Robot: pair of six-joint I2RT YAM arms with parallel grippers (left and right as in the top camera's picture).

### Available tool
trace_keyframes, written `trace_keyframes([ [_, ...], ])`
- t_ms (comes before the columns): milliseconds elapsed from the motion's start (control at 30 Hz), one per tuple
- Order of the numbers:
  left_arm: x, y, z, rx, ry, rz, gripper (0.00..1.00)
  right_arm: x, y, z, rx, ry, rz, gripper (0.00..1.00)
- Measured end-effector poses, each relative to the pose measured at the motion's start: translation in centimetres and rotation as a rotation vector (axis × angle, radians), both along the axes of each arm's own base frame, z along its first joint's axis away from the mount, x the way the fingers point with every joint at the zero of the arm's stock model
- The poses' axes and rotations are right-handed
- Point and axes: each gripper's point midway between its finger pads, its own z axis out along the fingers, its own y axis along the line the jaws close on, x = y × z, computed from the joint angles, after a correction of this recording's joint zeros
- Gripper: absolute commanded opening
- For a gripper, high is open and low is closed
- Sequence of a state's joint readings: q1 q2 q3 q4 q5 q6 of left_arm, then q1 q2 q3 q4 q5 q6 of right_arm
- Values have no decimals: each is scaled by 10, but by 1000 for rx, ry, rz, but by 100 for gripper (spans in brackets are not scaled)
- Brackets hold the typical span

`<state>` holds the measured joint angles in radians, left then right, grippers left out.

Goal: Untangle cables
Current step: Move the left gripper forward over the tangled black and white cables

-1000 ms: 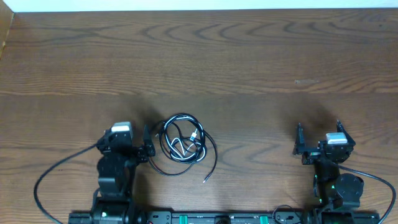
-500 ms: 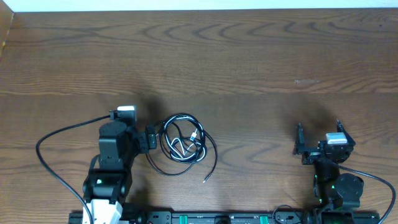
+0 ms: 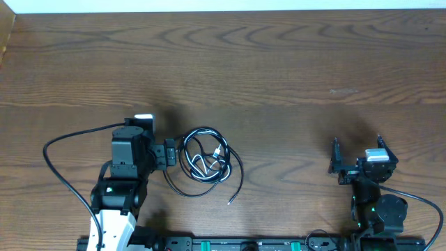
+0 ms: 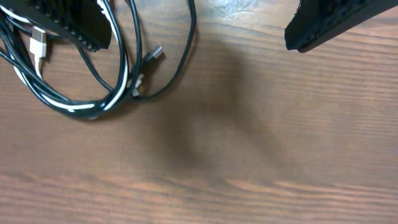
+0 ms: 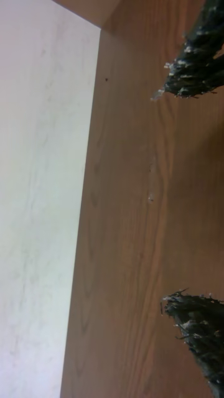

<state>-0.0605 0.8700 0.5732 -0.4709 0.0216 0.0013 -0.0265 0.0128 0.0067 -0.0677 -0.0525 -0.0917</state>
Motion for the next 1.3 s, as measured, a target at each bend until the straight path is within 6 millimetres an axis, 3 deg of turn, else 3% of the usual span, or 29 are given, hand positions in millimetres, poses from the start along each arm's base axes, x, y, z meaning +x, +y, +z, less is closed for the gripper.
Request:
trace_keyframes([
  [1300, 2, -19, -15, -26, 196, -132, 95, 0, 0, 0, 0, 0, 0, 99],
])
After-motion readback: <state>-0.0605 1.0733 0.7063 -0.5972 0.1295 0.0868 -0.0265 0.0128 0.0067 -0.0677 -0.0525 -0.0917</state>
